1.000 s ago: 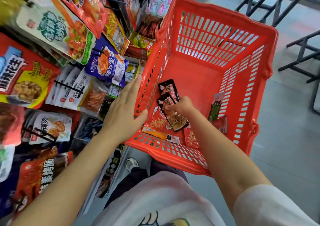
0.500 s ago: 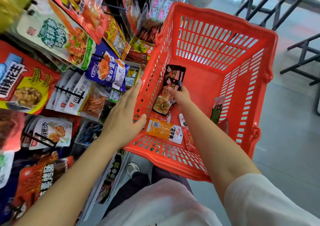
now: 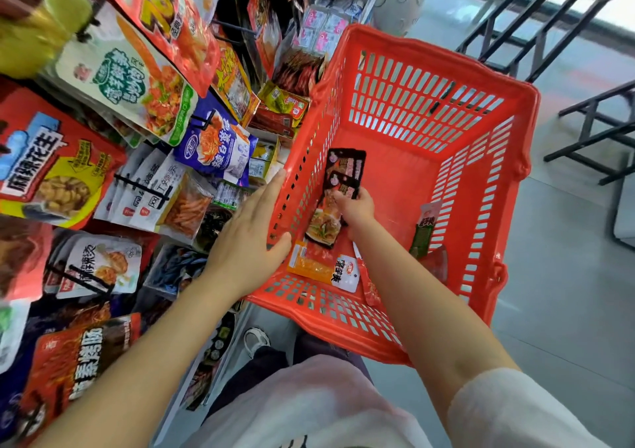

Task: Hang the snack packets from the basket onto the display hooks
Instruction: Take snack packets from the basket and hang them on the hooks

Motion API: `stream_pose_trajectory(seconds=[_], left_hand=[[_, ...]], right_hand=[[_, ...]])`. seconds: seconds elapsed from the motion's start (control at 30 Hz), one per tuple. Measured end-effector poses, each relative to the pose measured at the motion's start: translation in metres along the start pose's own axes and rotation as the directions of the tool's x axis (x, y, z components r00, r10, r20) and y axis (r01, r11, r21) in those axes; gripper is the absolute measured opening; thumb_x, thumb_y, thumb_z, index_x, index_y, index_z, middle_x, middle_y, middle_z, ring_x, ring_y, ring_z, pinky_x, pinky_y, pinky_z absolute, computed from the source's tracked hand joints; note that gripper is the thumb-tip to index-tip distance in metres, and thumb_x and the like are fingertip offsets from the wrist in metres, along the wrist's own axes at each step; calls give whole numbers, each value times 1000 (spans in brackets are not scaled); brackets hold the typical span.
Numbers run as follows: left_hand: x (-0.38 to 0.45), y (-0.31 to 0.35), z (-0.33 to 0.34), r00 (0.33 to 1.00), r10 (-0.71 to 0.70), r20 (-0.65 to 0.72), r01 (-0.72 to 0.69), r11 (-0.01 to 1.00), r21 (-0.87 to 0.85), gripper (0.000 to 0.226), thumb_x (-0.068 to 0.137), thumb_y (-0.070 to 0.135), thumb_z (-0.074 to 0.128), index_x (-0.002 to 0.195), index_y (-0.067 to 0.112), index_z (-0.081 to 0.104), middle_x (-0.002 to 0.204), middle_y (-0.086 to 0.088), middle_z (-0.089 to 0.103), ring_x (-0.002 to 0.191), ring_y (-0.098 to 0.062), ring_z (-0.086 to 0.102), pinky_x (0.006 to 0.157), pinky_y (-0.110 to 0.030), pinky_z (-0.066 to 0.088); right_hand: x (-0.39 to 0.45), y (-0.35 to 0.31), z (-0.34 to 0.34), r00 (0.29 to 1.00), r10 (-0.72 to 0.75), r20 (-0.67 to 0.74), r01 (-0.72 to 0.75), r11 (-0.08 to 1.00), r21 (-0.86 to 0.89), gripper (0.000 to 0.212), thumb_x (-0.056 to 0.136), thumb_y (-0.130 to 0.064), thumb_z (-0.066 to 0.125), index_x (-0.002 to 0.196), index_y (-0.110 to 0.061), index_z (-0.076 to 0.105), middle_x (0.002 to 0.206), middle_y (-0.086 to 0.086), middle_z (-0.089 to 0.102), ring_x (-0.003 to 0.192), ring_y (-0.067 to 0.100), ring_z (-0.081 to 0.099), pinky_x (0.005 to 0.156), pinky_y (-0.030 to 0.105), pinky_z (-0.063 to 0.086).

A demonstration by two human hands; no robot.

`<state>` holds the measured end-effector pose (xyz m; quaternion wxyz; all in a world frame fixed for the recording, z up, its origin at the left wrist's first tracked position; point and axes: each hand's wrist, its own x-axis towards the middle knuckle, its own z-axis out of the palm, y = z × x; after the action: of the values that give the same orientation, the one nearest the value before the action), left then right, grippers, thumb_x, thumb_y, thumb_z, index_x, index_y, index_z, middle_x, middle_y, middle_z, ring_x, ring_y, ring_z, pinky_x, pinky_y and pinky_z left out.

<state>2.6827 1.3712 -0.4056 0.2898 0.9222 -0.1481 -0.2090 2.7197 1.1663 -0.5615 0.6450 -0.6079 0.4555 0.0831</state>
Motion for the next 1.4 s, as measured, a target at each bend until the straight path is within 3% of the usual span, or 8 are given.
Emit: stream_pose_trajectory(seconds=[0.37, 0.63, 0.73, 0.9, 1.0, 1.13, 1.3, 1.4], left_hand=[[0, 0, 1, 1000, 0, 1, 0, 1000, 16, 90, 99, 32, 56, 156, 49, -11, 168, 9, 12, 153, -15, 18, 120, -49, 29], [8, 19, -16, 994, 48, -103, -33, 990, 137, 69, 99, 41, 57, 159, 25, 26, 169, -1, 5, 156, -19, 5, 124, -48, 15], [18, 53, -33, 977, 79, -197, -89, 995, -42, 56, 97, 38, 64, 148, 21, 47, 159, 2, 33, 145, -9, 27, 116, -29, 21], [26, 92, -42, 962, -50, 270, 218, 740, -636, 27, 90, 29, 73, 116, 26, 65, 105, 13, 77, 100, -5, 72, 83, -23, 54], [21, 95, -39, 961, -16, 278, 213, 683, -699, 47, 80, 20, 84, 123, 16, 63, 110, 2, 76, 105, -18, 72, 82, -27, 57], [16, 94, -42, 952, 9, 307, 216, 691, -690, 101, 53, 34, 98, 141, 19, 50, 131, 3, 67, 118, -16, 65, 103, -38, 51], [8, 94, -40, 964, -62, 258, 232, 670, -705, 76, 85, 20, 80, 146, 30, 35, 127, 25, 40, 122, -4, 39, 106, -31, 34], [5, 89, -45, 963, -134, 234, 266, 618, -740, 51, 90, 20, 74, 133, 30, 47, 118, 23, 55, 123, -9, 54, 102, -31, 40]], right_hand=[[12, 11, 2, 992, 104, 72, -105, 994, 3, 37, 91, -9, 73, 123, -18, 57, 123, 11, 68, 113, 32, 64, 102, 56, 49], [-47, -85, -61, 960, -240, 144, 212, 959, 186, 32, 92, -8, 70, 121, -20, 61, 114, 5, 72, 100, 21, 71, 86, 40, 58], [-92, -118, -81, 878, -337, 340, 247, 927, 281, 39, 95, -8, 66, 133, -13, 56, 123, 9, 70, 105, 22, 70, 86, 37, 57], [-145, -138, -85, 798, -423, 430, 275, 889, 365, 41, 98, -11, 62, 138, -6, 52, 124, 19, 66, 85, 20, 73, 64, 32, 60], [-155, -140, -85, 821, -457, 341, 321, 865, 385, 55, 82, -32, 78, 132, -18, 60, 131, 12, 67, 119, 31, 64, 103, 55, 50], [-153, -138, -84, 853, -440, 282, 298, 853, 428, 56, 79, -32, 78, 131, -20, 62, 126, 8, 70, 118, 30, 65, 106, 55, 48], [-146, -139, -82, 906, -375, 195, 231, 825, 515, 54, 88, -28, 77, 137, -17, 56, 132, 10, 66, 118, 26, 65, 104, 54, 50], [-139, -140, -82, 916, -378, 133, 249, 797, 551, 51, 88, -25, 76, 135, -15, 57, 129, 13, 67, 116, 31, 66, 102, 57, 50]])
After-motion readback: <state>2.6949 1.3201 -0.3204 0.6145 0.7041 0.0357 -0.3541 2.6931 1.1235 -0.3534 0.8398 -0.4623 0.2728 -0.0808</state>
